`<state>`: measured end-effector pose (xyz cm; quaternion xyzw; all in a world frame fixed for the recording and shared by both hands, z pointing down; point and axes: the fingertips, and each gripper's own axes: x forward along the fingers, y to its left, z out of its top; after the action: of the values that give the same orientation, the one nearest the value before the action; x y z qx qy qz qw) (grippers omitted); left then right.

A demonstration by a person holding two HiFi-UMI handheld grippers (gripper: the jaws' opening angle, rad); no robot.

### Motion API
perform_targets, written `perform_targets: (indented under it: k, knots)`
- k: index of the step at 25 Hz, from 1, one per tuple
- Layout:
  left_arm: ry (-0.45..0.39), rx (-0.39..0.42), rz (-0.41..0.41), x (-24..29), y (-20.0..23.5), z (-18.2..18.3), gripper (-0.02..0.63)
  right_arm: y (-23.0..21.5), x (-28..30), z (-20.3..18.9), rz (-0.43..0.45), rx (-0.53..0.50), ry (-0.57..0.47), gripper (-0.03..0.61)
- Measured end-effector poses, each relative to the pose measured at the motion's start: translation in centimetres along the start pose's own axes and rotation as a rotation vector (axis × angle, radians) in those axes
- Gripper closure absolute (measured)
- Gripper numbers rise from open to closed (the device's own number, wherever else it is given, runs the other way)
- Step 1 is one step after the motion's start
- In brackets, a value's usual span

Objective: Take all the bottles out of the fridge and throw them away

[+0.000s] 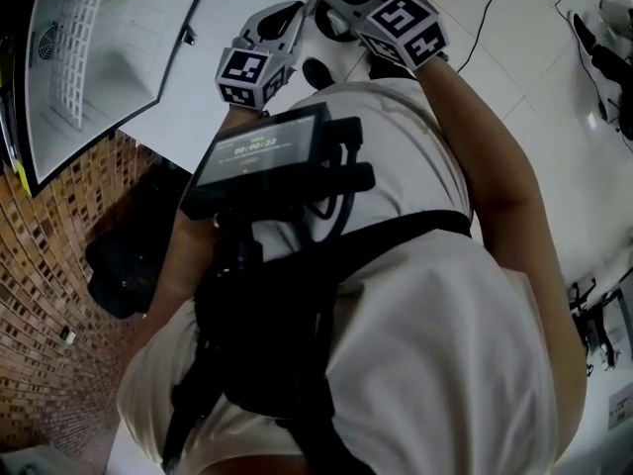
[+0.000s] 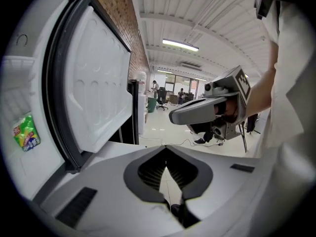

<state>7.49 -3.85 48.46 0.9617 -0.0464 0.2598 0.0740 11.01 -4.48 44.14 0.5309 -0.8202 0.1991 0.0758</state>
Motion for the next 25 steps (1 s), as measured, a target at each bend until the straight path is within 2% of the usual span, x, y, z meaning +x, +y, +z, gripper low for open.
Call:
perform_targets:
  k: [4,10,17,25]
  knots:
    - [-0.055,-0.024,0.048,-2.0,1.2,0.8,0.601,1.4,0.8,1.5,0.034,-0.029,-0.002,0.575]
    - [-0.15,-0.067,0.168,-6.1,4.5,1.3,0.601,3.5,3.1,4.1,0.083,-0.084,-0.013,0.575]
    - [-0.242,-0.146,0.36,-13.6,8.9,0.2,0.601,9.0,8.5,6.5,0.233,-0.165,-0.02,0.575]
    - [-0.316,-0.204,0.514,-21.3,12.0,-0.5,0.602,14.0,12.4,10.4,0.36,-0.211,-0.071,0.575]
